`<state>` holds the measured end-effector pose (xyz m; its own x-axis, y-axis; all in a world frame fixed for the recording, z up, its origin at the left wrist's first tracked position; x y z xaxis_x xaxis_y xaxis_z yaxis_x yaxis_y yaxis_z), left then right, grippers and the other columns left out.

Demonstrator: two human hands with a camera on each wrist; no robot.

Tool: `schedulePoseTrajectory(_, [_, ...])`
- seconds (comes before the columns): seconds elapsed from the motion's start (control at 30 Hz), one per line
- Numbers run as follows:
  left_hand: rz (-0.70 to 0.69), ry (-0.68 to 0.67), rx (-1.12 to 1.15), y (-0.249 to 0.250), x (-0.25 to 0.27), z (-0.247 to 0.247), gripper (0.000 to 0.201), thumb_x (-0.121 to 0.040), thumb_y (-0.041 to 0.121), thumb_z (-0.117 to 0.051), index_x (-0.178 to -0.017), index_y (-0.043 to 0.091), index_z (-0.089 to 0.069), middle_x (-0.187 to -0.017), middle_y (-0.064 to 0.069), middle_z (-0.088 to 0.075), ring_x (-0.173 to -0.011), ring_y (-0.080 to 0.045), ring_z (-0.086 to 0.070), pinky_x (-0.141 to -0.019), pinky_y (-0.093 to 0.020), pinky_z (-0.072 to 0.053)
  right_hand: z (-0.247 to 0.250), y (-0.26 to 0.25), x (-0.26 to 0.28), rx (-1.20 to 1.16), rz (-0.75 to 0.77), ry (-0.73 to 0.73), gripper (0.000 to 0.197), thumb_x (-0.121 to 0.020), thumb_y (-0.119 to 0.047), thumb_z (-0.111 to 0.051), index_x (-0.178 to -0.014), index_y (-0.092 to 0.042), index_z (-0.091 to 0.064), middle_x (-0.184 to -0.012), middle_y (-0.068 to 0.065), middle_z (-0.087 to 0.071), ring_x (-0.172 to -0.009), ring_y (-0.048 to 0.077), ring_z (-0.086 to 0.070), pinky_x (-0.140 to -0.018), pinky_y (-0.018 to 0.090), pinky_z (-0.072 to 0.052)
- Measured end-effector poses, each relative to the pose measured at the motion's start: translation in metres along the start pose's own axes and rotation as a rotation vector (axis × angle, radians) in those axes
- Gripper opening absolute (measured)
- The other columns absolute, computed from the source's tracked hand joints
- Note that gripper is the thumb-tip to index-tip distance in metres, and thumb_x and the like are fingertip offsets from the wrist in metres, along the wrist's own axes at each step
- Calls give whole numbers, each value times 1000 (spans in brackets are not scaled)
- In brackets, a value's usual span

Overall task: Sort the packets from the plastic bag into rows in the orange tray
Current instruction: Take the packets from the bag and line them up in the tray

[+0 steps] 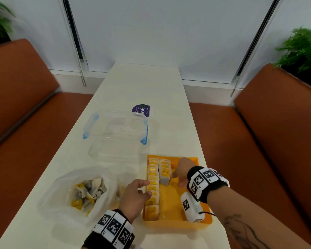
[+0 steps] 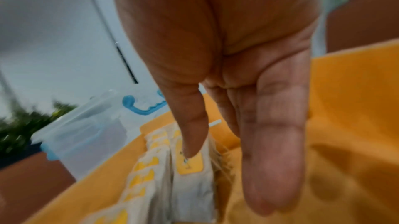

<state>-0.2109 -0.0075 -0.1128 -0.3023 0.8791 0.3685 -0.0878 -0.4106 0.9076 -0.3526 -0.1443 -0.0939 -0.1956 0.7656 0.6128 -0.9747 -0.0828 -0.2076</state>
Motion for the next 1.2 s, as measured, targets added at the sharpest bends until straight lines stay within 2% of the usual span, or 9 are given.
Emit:
schedulePoseTrajectory(0.17, [11,-14,-16,-1,4,-3,28,-82,3,-63,-87,29,-55,-118,-8,-58,-98,-23,-55,-82,-29,-46,-14,-1,-10,-404,4,-81,18,-80,-7,-68,-72,-14,-54,-94,12,-65,-70,20,-65,-66,28,-60])
schedulePoseTrajectory(0.5, [-5,-17,-42,4,17,2,24,-83,5,-63,-93,26,-55,-111,-9,-55,-89,-16,-50,-70,-19,-42,-15,0,-14,-510,53,-77,25,-83,1,-60,-73,-19,-49,-92,8,-59,-70,15,-60,-63,23,-57])
schedulePoseTrajectory(0.6, [-94,-115,-115,29,35,3,22,-86,8,-60,-98,25,-53,-109,3,-54,-85,-8,-54,-71,-12,-46,3,-5,2,-346,64,40,18,-86,-7,-59,-71,-15,-52,-91,10,-64,-66,17,-61,-50,20,-53])
schedulePoseTrajectory(0.67, [-204,-157,-155,55,52,11,22,-86,9,-61,-94,29,-54,-104,9,-57,-77,1,-56,-72,-10,-46,17,-20,20,-120,129,112,11,-89,-13,-58,-85,-4,-62,-104,16,-67,-84,24,-66,-62,27,-54])
schedulePoseTrajectory(0.73, [-313,-63,-192,78,66,38,26,-84,7,-63,-89,32,-55,-97,13,-59,-74,3,-57,-71,-11,-46,27,-42,41,-8,220,149,25,-92,-17,-54,-104,2,-64,-108,15,-65,-101,28,-65,-80,33,-54])
schedulePoseTrajectory(0.83, [-389,284,-364,96,79,104,30,-82,10,-65,-92,36,-54,-102,14,-56,-88,-5,-55,-76,-16,-43,37,-83,78,-218,359,151,11,-90,-13,-57,-93,-6,-64,-83,7,-63,-79,27,-69,-64,33,-55])
schedulePoseTrajectory(0.97, [-167,518,-827,77,77,182,50,-79,32,-68,-124,30,-47,-131,3,-45,-118,-20,-43,-94,-33,-38,22,-153,119,-366,611,46,5,-87,-8,-60,-90,-10,-64,-75,2,-62,-63,13,-61,-53,22,-48])
schedulePoseTrajectory(1.1, [110,317,-927,26,52,210,74,-74,46,-68,-136,25,-32,-138,-3,-40,-124,-25,-44,-98,-39,-40,-29,-216,134,-131,783,-28,24,-89,-4,-53,-108,-4,-68,-111,10,-68,-99,18,-61,-76,16,-41])
schedulePoseTrajectory(1.2, [88,182,-855,6,39,209,47,-80,32,-63,-120,17,-43,-118,-8,-58,-106,-26,-57,-83,-33,-47,-70,-240,118,37,760,-34,27,-92,-2,-47,-110,-2,-67,-121,11,-63,-112,23,-54,-84,18,-31])
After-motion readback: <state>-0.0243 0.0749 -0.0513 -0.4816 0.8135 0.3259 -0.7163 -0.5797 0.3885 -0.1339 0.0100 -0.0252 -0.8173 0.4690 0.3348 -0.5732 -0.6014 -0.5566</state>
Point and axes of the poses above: each hand's wrist, its own x-axis away from the middle knuckle, its own z-axis out of the back of the hand, y = z × x, the point moved 7 cm from there along -x, towards the middle knuckle
